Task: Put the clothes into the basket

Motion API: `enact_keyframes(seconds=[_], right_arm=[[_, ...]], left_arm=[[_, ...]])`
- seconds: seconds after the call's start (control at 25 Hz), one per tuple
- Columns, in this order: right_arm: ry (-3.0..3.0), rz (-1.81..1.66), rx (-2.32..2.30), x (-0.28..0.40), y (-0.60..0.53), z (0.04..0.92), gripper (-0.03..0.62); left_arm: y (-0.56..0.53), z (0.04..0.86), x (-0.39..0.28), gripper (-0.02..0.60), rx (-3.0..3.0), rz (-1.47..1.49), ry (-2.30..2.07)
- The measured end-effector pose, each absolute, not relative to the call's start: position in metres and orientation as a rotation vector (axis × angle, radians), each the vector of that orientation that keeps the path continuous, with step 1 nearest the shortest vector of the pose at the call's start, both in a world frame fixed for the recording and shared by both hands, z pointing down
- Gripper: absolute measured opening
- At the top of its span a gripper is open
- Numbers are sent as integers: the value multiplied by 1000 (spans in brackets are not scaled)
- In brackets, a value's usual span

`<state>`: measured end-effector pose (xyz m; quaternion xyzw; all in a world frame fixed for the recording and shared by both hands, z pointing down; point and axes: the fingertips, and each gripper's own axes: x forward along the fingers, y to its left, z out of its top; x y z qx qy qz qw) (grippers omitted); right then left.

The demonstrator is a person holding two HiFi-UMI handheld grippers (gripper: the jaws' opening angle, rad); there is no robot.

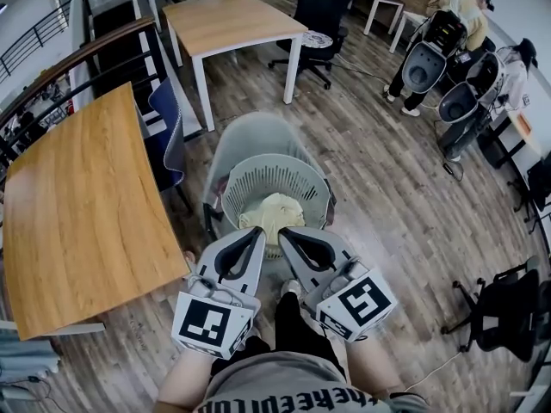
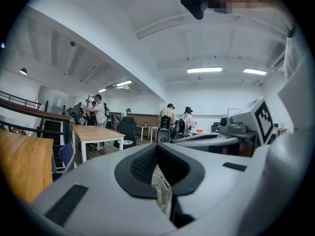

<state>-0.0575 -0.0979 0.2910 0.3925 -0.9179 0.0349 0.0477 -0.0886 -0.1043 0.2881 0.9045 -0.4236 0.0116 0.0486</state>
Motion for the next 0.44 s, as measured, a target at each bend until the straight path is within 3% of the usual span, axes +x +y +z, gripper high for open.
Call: enact_keyframes(seconds=[0.44], right_arm=[[-2795, 104, 1208, -66, -83, 291, 9]], left_arm=[[-88, 289, -96, 14, 2768, 52, -1291]])
